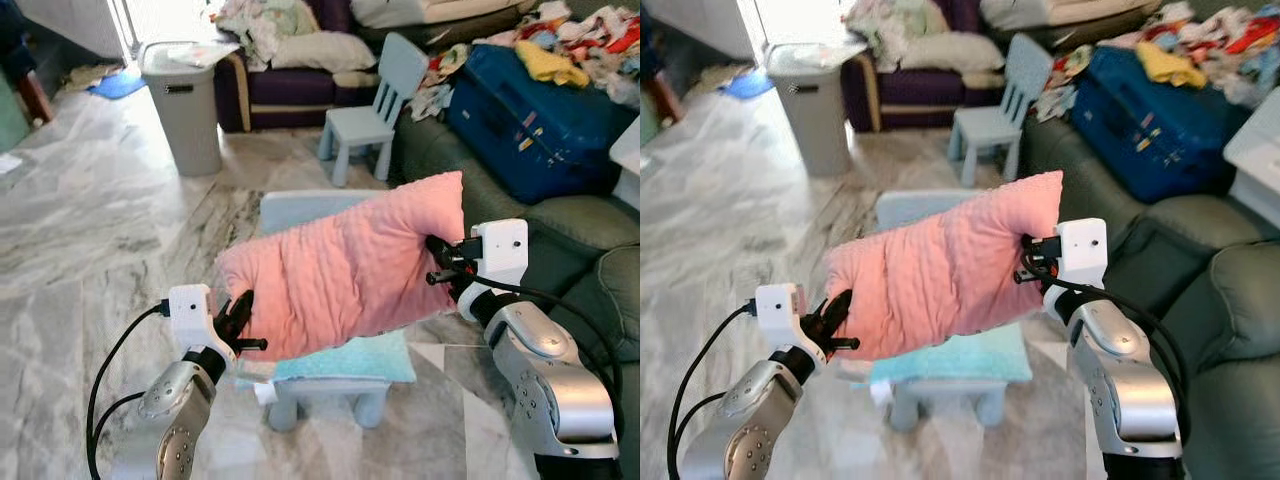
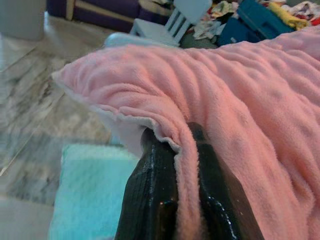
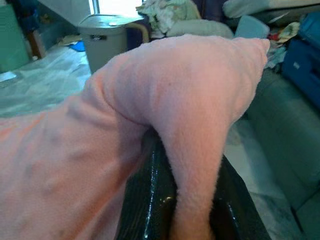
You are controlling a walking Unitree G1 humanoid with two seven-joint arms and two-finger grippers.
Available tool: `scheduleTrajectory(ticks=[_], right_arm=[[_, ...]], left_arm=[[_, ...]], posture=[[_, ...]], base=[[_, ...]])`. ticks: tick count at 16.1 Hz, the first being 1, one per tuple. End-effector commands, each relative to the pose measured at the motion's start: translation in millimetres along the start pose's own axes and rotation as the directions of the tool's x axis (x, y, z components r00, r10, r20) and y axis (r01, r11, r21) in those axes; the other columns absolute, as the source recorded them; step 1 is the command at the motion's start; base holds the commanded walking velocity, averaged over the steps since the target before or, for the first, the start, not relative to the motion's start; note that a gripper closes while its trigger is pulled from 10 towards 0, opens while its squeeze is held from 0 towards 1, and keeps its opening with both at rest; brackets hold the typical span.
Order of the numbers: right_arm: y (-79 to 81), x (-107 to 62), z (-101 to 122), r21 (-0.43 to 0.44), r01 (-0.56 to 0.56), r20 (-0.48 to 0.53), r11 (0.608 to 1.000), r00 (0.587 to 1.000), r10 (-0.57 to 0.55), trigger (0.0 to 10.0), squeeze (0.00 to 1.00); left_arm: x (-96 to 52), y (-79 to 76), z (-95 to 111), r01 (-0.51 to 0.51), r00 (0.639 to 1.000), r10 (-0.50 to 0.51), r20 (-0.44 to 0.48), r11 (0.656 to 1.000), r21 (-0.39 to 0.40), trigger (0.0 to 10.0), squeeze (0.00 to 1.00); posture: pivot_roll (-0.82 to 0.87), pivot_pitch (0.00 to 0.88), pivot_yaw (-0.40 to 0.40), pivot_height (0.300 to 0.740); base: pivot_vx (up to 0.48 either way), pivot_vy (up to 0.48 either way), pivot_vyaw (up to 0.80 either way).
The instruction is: Move the pillow to the sofa
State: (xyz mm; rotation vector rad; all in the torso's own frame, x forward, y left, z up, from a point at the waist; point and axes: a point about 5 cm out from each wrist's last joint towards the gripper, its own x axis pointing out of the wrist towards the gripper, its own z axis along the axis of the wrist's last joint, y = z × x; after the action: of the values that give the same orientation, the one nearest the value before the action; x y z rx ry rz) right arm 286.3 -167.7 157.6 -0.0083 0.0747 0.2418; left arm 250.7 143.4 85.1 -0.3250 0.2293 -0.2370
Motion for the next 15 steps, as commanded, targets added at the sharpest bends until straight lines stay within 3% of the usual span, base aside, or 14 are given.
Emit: scheduleTrajectory(ticks=[1,10,15], right_arm=[[2.7,-1.1,10.0,-0.005,-0.01,0.045,1.0,0.999,0.011,10.0,0.0],[3.0,0.5,10.1,-0.003,-0.011,0.049,1.0,0.999,0.012,10.0,0.0],[3.2,1.9,10.7,-0.003,-0.011,0.054,1.0,0.999,0.011,10.0,0.0]], left_arm=[[1.1,-2.1,-0.3,0.007,1.0,-0.007,-0.008,1.0,0.009,10.0,0.0],[3.1,-1.0,0.6,0.006,1.0,-0.006,-0.006,1.0,0.014,10.0,0.0],[4.4,2.6,6.6,0.005,1.0,-0.005,0.029,1.0,0.005,10.0,0.0]], posture=[[-0.07,0.0,-0.024,0.74],[-0.07,0.0,-0.022,0.74],[-0.06,0.0,-0.018,0.74]], base=[[-0.356,-0.259,0.0],[-0.355,-0.256,0.0],[0.0,0.0,0.0]])
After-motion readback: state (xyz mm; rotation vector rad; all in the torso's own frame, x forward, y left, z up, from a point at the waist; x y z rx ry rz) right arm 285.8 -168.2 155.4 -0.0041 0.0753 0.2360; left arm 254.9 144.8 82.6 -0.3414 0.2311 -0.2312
